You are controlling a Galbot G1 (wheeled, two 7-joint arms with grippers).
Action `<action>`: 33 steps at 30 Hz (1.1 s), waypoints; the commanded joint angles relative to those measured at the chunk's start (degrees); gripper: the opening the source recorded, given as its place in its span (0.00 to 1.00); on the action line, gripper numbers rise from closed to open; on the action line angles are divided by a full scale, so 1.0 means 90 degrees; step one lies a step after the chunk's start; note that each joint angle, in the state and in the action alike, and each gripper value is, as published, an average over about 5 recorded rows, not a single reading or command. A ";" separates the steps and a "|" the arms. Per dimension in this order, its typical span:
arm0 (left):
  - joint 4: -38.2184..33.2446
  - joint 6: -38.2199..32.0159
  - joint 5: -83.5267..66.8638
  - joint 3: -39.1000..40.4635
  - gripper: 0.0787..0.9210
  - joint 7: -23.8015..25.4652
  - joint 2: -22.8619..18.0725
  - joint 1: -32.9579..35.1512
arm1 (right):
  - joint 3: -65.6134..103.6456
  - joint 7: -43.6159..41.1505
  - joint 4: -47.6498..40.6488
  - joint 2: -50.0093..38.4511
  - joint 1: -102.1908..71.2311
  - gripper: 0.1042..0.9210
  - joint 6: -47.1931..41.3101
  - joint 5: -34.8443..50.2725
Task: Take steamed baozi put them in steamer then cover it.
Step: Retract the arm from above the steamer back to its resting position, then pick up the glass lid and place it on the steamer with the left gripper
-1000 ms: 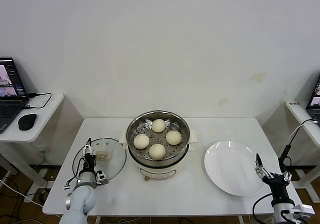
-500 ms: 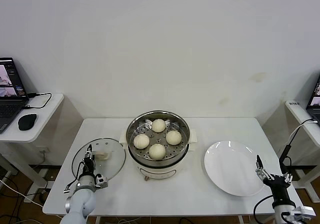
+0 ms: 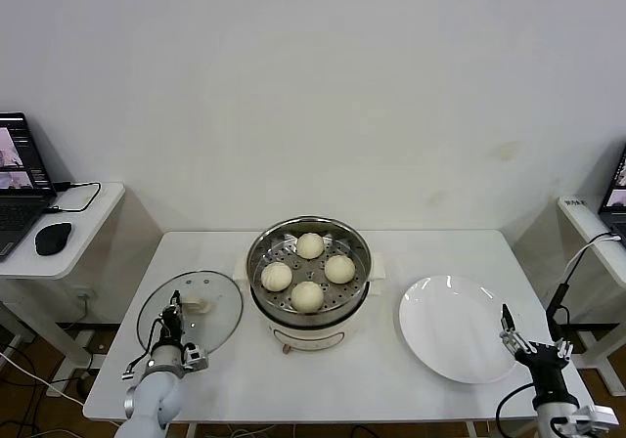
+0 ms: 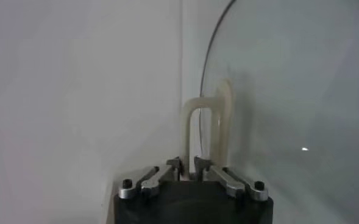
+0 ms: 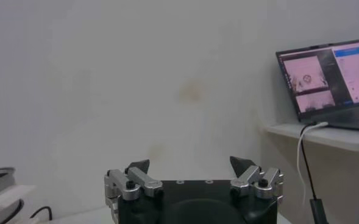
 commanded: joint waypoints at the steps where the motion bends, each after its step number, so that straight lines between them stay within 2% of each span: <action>1: -0.0809 0.0076 -0.0009 -0.0057 0.08 0.0242 0.0058 0.0292 | -0.0005 -0.0005 0.0018 -0.0003 0.0017 0.88 0.0009 0.0004; 12: -0.3493 0.0588 -0.0032 -0.0263 0.08 0.0826 0.0032 0.1423 | -0.0086 -0.0018 0.0180 -0.0043 0.0101 0.88 0.0016 0.0072; 17: -0.4223 0.1104 0.0300 -0.0301 0.08 0.1254 -0.0059 0.1736 | -0.0140 -0.0018 0.0280 -0.0054 0.0129 0.88 0.0008 0.0112; 23: -0.4948 0.1426 0.0951 -0.0611 0.08 0.1995 -0.0471 0.1825 | -0.0212 -0.0006 0.0370 -0.0010 0.0174 0.88 -0.0003 0.0165; 33: -0.6038 0.1426 0.0406 -0.0492 0.08 0.2255 -0.0418 0.2022 | -0.0258 -0.0019 0.0478 0.0002 0.0107 0.88 0.0019 0.0159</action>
